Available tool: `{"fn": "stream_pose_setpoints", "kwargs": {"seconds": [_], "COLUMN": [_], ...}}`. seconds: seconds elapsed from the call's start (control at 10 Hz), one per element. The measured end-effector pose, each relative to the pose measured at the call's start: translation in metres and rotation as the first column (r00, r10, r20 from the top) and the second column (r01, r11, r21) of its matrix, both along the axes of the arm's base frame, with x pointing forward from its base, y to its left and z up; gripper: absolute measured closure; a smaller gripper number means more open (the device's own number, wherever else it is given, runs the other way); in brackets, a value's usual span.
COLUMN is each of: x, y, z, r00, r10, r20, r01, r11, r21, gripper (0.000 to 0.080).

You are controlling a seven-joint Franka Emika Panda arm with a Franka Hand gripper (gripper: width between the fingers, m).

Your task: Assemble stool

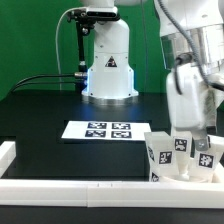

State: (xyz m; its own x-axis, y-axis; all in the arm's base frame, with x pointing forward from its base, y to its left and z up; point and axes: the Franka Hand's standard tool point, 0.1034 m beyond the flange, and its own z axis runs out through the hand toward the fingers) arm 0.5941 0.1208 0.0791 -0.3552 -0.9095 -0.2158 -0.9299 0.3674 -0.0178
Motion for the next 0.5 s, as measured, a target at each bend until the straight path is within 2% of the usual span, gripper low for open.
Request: {"fn": "stream_pose_setpoints", "kwargs": {"seconds": [0.1,0.2,0.3,0.5], "x": [0.002,0.007,0.011,0.011], "y": [0.000,0.000,0.004,0.002], "z": [0.004,0.010,0.017,0.014], "r00": [0.994,0.969,0.931,0.893], "r10": [0.106,0.248,0.364,0.447], "r20": [0.008,0.022,0.031,0.047], "r01": [-0.106,-0.247,-0.363,-0.445], "r11": [0.994,0.969,0.931,0.894], "r21": [-0.011,-0.023,-0.030,-0.049], "gripper": [0.0279,0.0177,0.0177,0.0151]}}
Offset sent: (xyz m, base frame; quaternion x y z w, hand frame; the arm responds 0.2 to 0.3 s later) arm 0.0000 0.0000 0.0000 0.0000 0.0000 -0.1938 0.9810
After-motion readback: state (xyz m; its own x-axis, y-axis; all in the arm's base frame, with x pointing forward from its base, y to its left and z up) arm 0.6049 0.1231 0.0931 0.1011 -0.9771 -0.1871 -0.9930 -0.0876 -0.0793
